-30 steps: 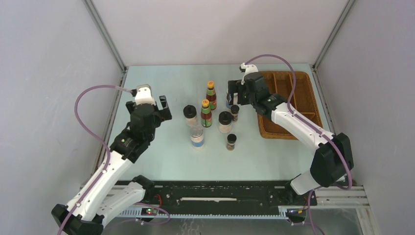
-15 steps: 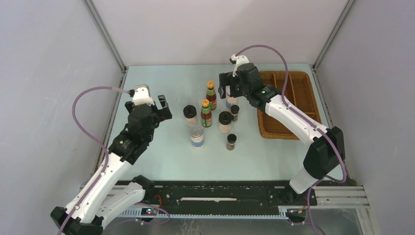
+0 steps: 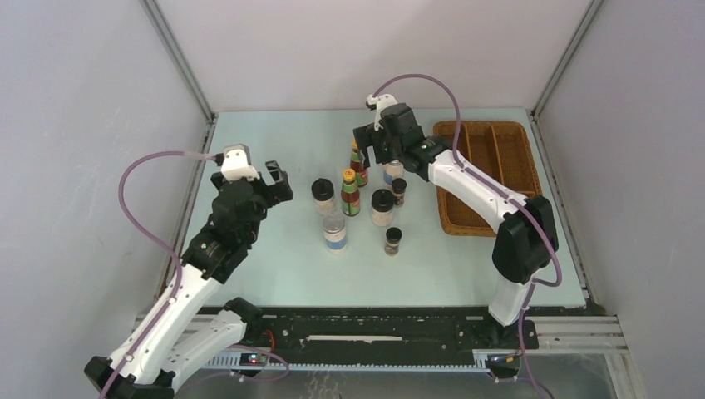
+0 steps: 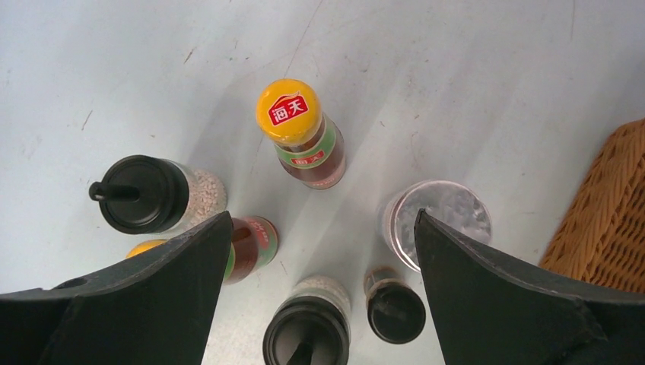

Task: Organize the condiment bottles
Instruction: Pick up the bottle from the center of the board.

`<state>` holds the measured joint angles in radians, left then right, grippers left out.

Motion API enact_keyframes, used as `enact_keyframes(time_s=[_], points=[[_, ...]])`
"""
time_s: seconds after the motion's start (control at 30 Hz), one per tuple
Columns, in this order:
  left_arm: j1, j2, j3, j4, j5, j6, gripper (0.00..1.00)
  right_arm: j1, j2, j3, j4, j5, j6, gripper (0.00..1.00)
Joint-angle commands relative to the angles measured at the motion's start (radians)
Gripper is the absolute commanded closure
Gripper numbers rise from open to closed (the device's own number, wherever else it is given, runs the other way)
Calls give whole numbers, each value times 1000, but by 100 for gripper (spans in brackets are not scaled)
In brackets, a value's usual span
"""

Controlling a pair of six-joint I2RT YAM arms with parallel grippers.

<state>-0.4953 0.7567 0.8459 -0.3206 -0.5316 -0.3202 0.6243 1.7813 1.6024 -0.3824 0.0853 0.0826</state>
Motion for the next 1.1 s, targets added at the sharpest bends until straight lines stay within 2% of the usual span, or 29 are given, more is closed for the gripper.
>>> enact_keyframes(time_s=[0.0,0.63,1.07], points=[[-5,-13,-32,46,16,-23,0,11,31,68,15,-10,-50,2],[-5,-12,-54,74,22,-24,0,18,171,201,17,-17,-81,5],[-5,-9,-66,93,9,-15,0,17,237,259,8,-24,-81,12]])
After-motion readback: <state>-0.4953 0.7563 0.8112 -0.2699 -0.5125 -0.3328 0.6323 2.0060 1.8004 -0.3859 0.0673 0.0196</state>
